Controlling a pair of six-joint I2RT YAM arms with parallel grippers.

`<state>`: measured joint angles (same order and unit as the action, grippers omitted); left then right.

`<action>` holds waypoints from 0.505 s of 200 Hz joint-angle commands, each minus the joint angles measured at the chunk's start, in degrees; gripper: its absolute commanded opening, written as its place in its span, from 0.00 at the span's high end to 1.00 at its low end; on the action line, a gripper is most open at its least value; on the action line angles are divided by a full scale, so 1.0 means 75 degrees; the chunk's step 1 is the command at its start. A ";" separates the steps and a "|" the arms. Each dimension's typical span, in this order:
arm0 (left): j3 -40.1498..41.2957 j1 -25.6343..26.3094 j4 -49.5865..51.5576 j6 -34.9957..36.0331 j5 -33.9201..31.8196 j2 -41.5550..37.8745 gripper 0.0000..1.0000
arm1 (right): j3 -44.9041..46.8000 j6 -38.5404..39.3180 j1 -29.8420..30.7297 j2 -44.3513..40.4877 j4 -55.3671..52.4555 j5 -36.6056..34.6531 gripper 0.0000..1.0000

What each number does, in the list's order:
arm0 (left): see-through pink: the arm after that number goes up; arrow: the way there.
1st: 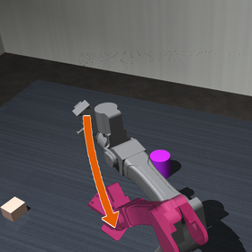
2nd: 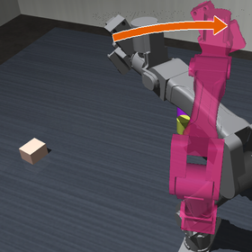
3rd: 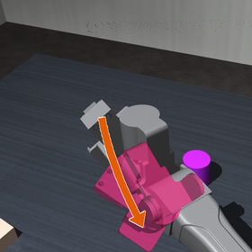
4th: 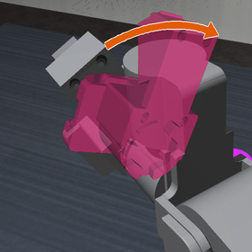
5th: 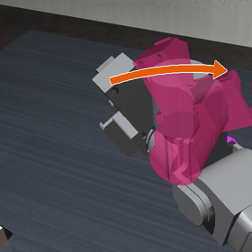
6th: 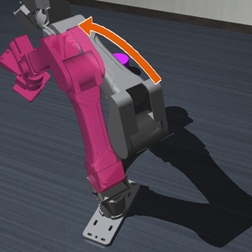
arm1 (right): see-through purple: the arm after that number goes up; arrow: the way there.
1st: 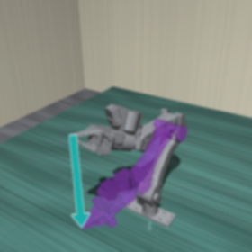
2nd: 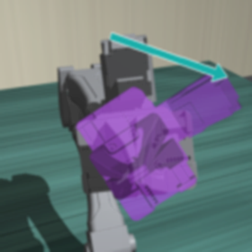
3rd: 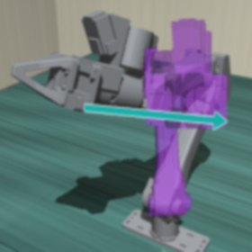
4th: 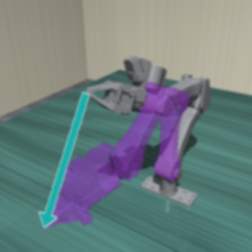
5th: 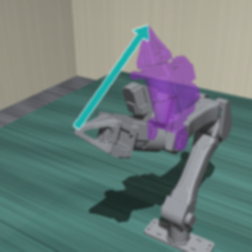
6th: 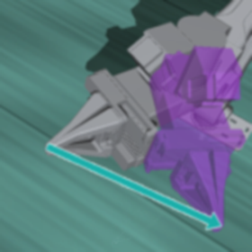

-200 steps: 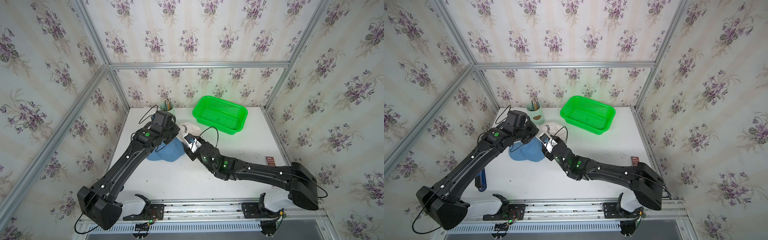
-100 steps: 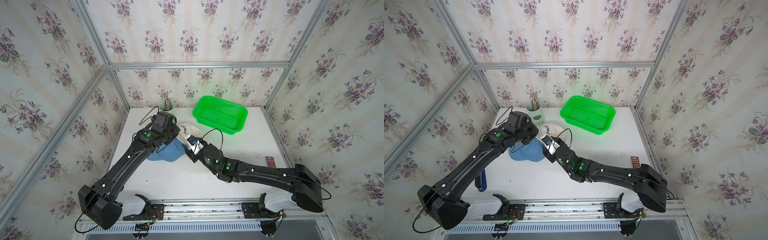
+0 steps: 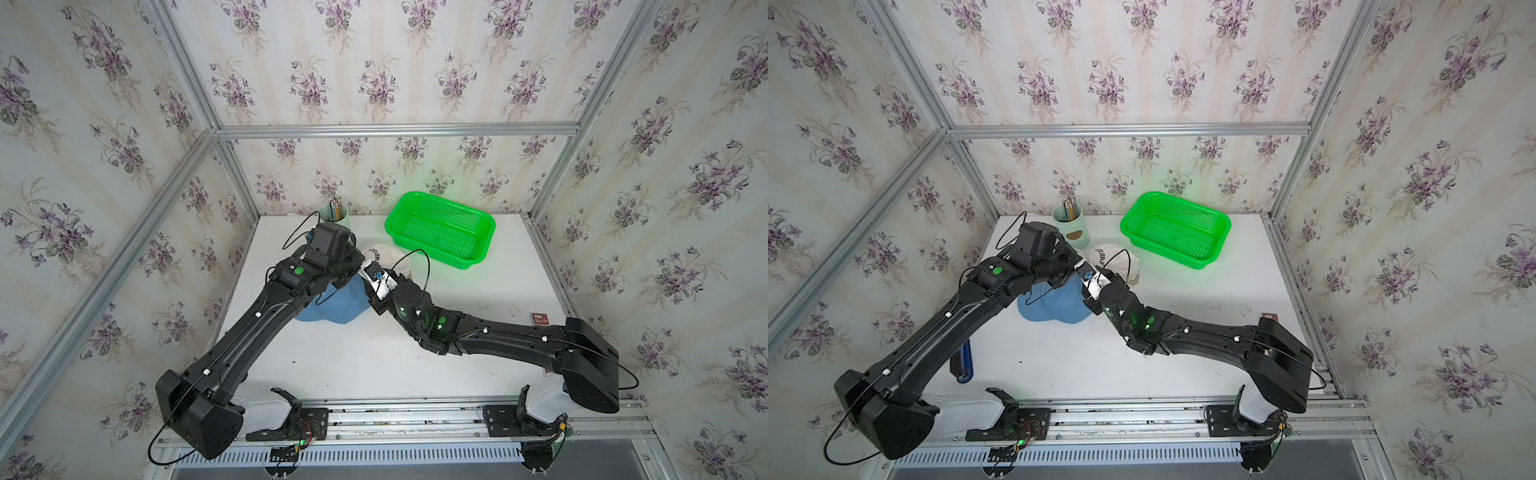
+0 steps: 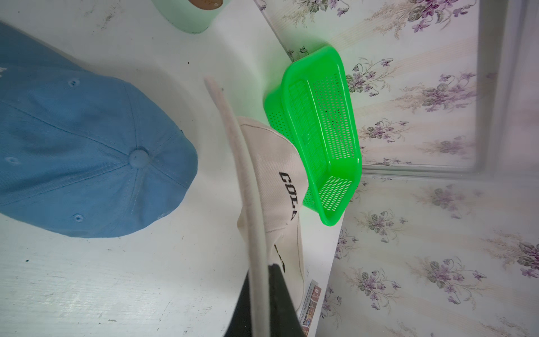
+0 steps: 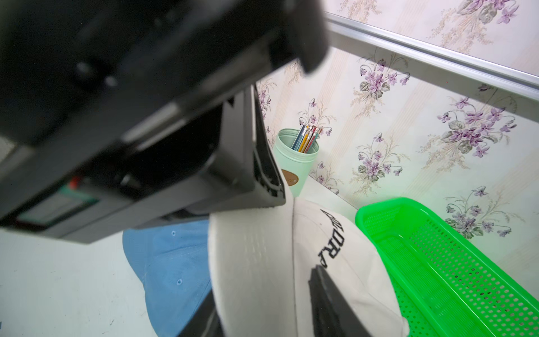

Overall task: Turn the baseball cap inside out
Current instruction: Turn over the baseball cap.

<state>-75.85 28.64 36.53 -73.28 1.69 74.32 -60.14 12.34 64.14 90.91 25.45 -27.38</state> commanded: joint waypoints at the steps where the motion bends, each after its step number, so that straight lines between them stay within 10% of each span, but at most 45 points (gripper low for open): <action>1: 0.0001 0.0025 0.0027 0.0071 0.0275 -0.0098 1.00 | -0.0233 0.0047 -0.0196 0.0197 -0.0144 -0.0263 0.71; 32: -0.0027 0.0031 0.0003 0.0193 0.0377 -0.0126 1.00 | -0.0362 -0.0317 -0.0504 0.0213 -0.0382 0.0068 1.00; 101: -0.0103 0.0018 -0.0770 0.1579 0.0635 -0.0049 0.46 | -0.0193 -0.1799 -0.1184 -0.0361 -0.1365 0.1329 1.00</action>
<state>-75.68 28.60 31.42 -70.02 2.90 74.24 -63.37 7.57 57.87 90.30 19.49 -18.33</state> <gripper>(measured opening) 0.563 0.092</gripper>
